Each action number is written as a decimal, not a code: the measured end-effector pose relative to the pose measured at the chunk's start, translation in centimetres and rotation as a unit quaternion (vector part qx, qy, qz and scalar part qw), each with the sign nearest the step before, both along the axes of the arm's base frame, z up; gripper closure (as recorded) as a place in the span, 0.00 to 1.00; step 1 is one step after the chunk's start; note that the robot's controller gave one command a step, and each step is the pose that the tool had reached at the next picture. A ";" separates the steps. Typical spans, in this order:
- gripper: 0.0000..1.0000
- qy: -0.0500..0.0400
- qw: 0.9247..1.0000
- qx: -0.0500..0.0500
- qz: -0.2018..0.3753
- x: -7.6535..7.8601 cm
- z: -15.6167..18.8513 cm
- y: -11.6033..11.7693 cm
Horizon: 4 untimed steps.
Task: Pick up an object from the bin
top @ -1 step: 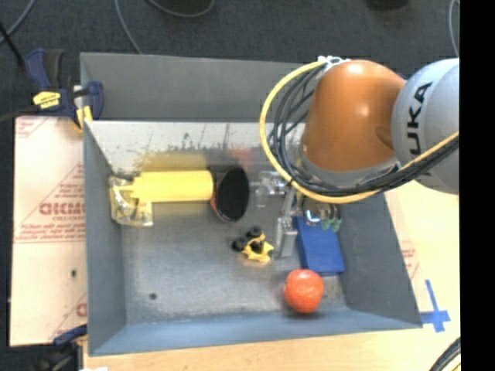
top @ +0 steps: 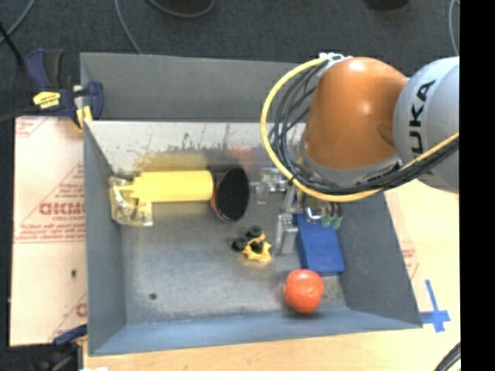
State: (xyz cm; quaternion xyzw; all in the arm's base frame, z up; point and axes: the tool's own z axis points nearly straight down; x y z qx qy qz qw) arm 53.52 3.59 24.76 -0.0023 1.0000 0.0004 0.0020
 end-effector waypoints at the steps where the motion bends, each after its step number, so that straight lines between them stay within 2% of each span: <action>1: 0.00 -0.002 1.000 0.000 -0.018 1.0 -6.3 -2.1; 2: 0.00 0.001 0.995 0.001 -0.103 1.0 -8.8 -4.5; 3: 0.00 -0.003 0.998 0.000 -0.069 2.1 -13.0 -5.1; 4: 0.00 -0.001 0.981 0.001 -0.195 2.3 -16.5 -5.5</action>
Offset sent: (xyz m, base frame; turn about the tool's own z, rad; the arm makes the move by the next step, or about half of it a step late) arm 0.0105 -0.0509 -0.0876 0.2211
